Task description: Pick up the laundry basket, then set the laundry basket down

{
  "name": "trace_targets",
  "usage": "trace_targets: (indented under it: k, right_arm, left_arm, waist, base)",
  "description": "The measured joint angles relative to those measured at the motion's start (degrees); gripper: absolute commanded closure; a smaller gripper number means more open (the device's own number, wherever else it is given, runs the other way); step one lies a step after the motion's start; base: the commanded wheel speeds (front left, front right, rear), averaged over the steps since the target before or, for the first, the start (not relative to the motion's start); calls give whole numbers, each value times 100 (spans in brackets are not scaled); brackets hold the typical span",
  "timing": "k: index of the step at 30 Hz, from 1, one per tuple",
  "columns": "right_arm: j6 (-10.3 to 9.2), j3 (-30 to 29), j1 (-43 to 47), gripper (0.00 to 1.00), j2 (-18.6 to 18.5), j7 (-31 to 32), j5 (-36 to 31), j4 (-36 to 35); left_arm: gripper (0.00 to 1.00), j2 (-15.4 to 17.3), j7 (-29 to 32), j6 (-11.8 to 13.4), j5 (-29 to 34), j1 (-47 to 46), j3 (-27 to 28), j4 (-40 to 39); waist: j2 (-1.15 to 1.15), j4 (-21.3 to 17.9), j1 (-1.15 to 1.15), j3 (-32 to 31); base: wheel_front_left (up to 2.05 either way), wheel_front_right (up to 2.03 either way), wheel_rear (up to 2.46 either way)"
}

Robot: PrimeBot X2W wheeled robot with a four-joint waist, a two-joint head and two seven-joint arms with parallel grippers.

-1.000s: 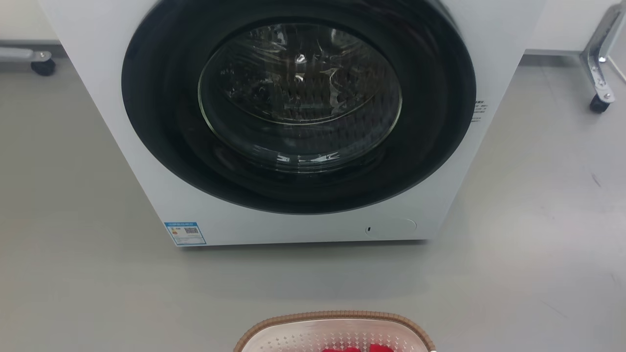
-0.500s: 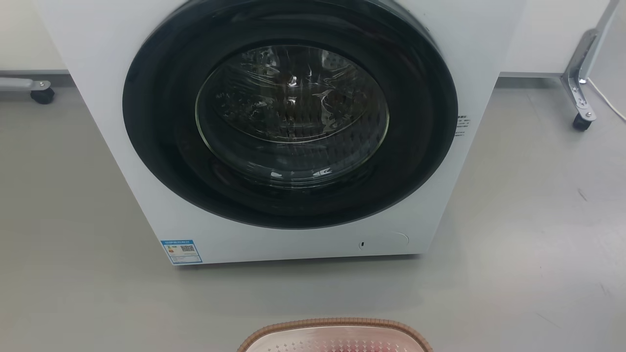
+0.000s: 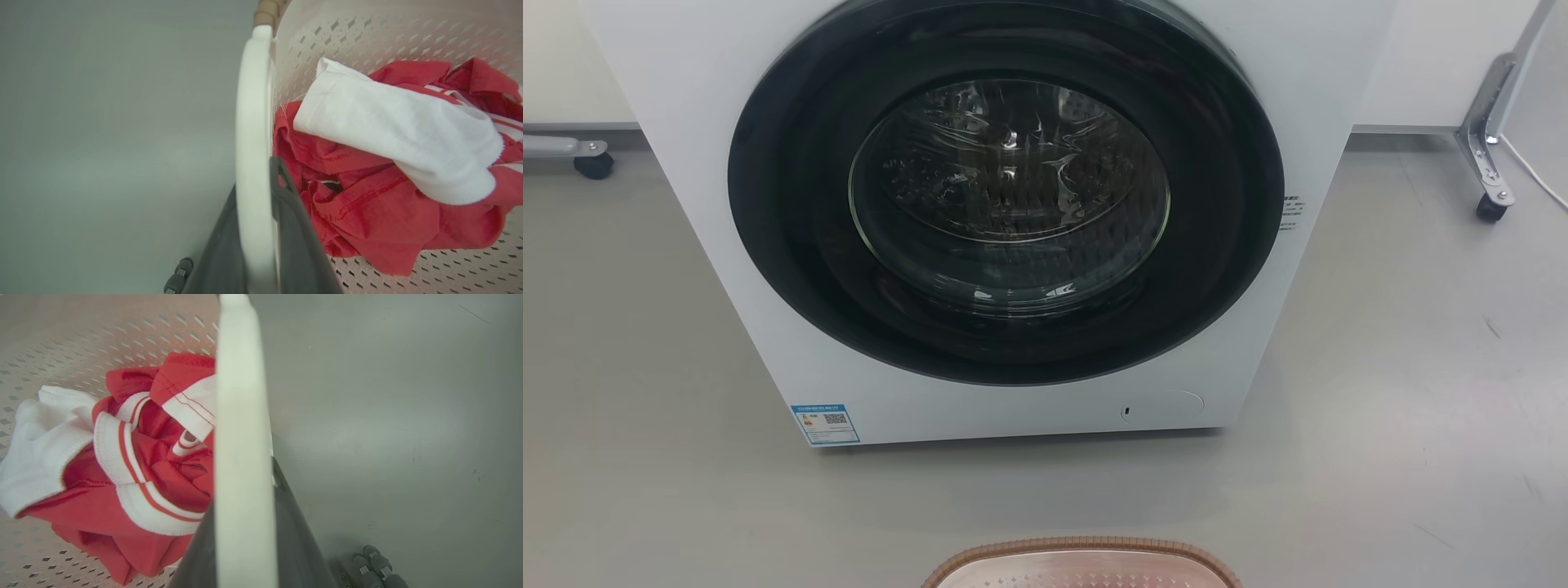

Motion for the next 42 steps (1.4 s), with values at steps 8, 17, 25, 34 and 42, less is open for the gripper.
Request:
trace_targets:
  k: [8, 17, 25, 34, 42]
  right_arm:
    - [0, 126, -15, 100, 2, -45, 156, 29]
    - [0, 259, -27, 100, 2, -96, 287, 66]
    - [0, 375, -79, 100, 2, -131, 389, 110]
    - [0, 501, -127, 100, 1, -181, 532, 135]
    - [0, 605, -133, 100, 0, -234, 613, 151]
  left_arm:
    - [100, 0, -3, 0, -32, 0, -14, 18]
    - [100, 0, -5, 0, -40, 0, -37, 16]
    - [100, 1, -14, 1, -48, 0, -60, 14]
    - [100, 11, -41, 7, -81, -1, -114, 8]
    - [100, 14, -55, 9, -82, -2, -142, 5]
  waist:
    - [0, 1, 0, -3]
    - [0, -3, 0, 17]
    - [0, -6, 0, 41]
    - [0, -17, 0, 79]
    - [0, -22, 0, 123]
  base:
    - [0, 0, 0]
    - [0, 0, 0]
    - [0, 0, 0]
    - [0, 0, 0]
    - [0, 0, 0]
